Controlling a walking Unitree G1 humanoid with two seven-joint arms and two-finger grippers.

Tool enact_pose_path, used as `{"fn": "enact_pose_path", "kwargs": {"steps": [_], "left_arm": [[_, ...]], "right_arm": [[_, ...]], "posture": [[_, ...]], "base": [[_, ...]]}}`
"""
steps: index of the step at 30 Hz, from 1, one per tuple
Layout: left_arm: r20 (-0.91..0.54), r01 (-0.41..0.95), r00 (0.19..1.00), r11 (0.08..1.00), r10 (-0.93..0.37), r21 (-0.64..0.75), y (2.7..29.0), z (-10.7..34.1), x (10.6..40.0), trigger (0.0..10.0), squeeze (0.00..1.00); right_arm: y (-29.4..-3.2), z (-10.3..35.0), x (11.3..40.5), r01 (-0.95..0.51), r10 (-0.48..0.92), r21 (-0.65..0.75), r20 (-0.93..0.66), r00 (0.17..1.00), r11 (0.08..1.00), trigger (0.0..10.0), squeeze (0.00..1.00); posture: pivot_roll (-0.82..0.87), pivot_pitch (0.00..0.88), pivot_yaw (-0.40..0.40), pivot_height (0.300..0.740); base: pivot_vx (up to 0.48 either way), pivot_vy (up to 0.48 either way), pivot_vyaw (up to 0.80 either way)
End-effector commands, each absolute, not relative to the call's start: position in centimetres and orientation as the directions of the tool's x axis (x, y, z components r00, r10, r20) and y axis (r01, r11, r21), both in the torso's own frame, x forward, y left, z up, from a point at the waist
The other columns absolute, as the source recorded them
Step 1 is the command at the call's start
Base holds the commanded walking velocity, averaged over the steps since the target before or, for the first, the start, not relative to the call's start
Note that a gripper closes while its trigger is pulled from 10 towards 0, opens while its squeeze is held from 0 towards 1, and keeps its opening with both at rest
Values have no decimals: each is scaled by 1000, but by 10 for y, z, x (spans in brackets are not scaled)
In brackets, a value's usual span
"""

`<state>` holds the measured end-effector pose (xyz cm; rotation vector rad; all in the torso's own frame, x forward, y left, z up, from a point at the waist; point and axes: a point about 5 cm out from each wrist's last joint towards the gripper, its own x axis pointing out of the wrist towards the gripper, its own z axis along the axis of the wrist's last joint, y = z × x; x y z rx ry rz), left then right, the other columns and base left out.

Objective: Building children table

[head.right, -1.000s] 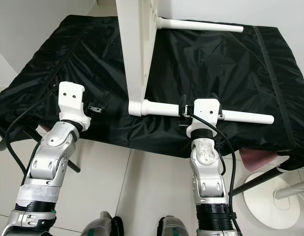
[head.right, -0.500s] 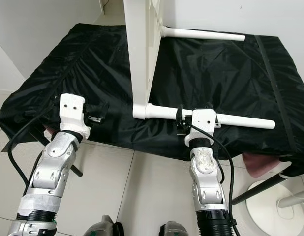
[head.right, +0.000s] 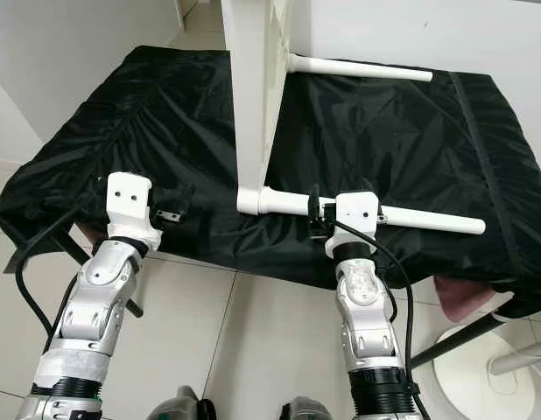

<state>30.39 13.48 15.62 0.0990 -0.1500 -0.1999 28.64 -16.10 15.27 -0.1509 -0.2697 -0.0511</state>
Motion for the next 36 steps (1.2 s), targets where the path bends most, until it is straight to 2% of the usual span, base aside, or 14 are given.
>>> {"fn": "enact_pose_path", "kwargs": {"steps": [1,7,8,10,13,15,20,21,24,36], "left_arm": [[142,85,985,992,-98,97,145,155,306,10000,0],[146,62,986,991,-79,118,152,155,308,10000,0],[145,63,987,994,-75,86,152,156,307,10000,0],[146,77,986,996,-84,53,150,158,306,10000,0],[137,148,978,986,-157,74,130,149,294,10000,0],[137,148,978,986,-157,74,130,149,294,10000,0],[157,108,980,990,-121,86,138,150,299,10000,0],[157,96,981,986,-117,135,149,149,302,10000,0],[152,87,983,990,-103,112,156,150,303,10000,0],[157,80,983,991,-96,105,149,149,300,10000,0]], "right_arm": [[-158,155,287,65,-21,-145,283,959,987,10000,0],[-160,152,288,86,-42,-149,278,960,985,10000,0],[-161,152,288,97,-52,-150,281,958,984,10000,0],[-161,154,288,95,-48,-148,288,956,984,10000,0],[-166,150,288,121,-72,-164,280,957,979,10000,0],[-166,150,288,121,-72,-164,280,957,979,10000,0],[-165,152,288,119,-70,-162,280,958,980,10000,0],[-165,151,289,107,-55,-175,279,959,979,10000,0],[-166,155,291,107,-52,-177,287,956,978,10000,0],[-172,149,285,125,-73,-177,277,958,976,10000,0]], "posture": [[-91,0,15,740],[-86,0,15,740],[-89,0,25,740],[-89,0,25,740],[-91,0,24,740],[-91,0,24,740],[-92,0,14,740],[-94,0,18,740],[-94,0,20,740],[-105,0,38,740]], "base": [[0,0,0],[0,0,0],[0,0,0],[0,0,0],[0,0,0],[0,0,0],[0,0,0],[0,0,0],[0,0,0],[0,0,0]]}}
